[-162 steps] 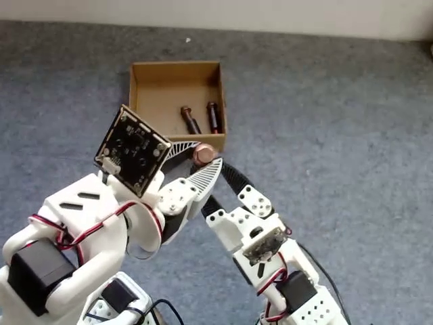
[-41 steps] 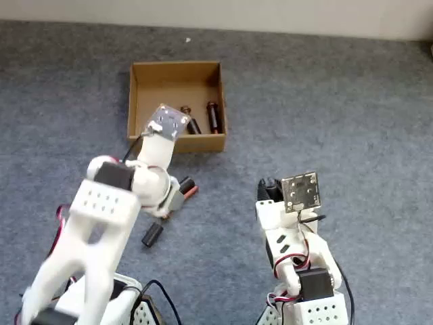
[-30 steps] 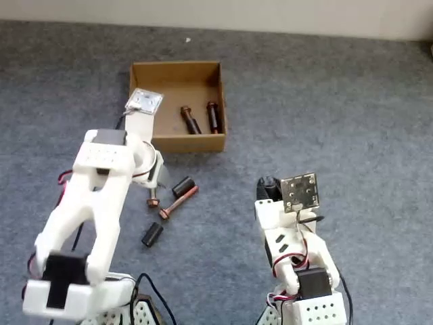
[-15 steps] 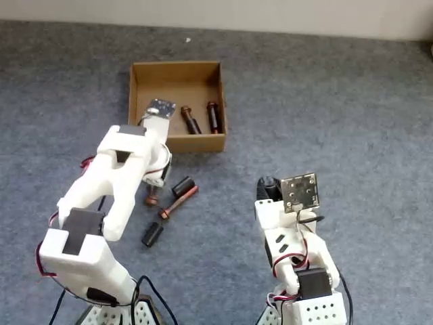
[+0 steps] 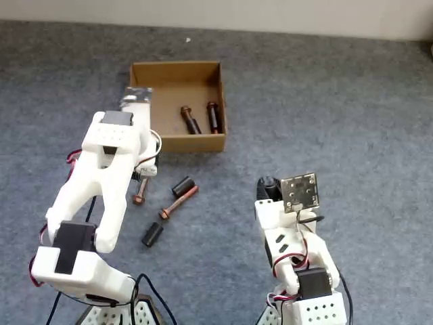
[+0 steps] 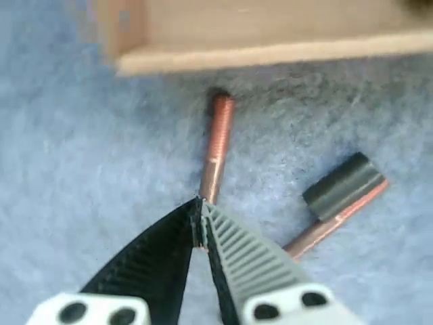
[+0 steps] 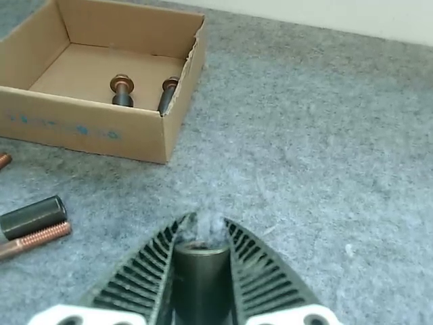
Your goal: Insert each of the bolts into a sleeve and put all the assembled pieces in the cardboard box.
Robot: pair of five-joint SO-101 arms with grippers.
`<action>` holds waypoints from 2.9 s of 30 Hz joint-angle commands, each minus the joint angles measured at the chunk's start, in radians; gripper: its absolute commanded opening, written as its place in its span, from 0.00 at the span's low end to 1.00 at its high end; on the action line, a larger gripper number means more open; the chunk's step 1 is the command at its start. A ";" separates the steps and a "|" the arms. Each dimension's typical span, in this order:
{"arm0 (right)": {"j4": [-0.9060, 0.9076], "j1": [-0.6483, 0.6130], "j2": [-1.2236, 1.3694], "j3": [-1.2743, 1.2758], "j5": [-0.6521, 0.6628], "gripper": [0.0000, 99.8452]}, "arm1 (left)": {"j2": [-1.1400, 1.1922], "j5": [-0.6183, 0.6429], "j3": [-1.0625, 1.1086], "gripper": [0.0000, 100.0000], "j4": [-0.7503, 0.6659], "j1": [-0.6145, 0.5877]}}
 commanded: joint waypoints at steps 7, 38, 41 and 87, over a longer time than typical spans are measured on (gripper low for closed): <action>-0.039 0.005 -0.013 -0.001 -0.009 0.01 | 0.018 0.020 -0.045 0.01 0.009 -0.013; -0.039 0.005 -0.013 -0.001 -0.009 0.01 | 0.394 0.153 -0.332 0.01 0.206 -0.045; -0.039 0.005 -0.013 -0.001 -0.009 0.01 | 0.394 0.350 -0.410 0.01 0.333 -0.045; -0.039 0.005 -0.013 0.001 -0.005 0.01 | 0.171 -0.192 -0.535 0.13 0.465 -0.125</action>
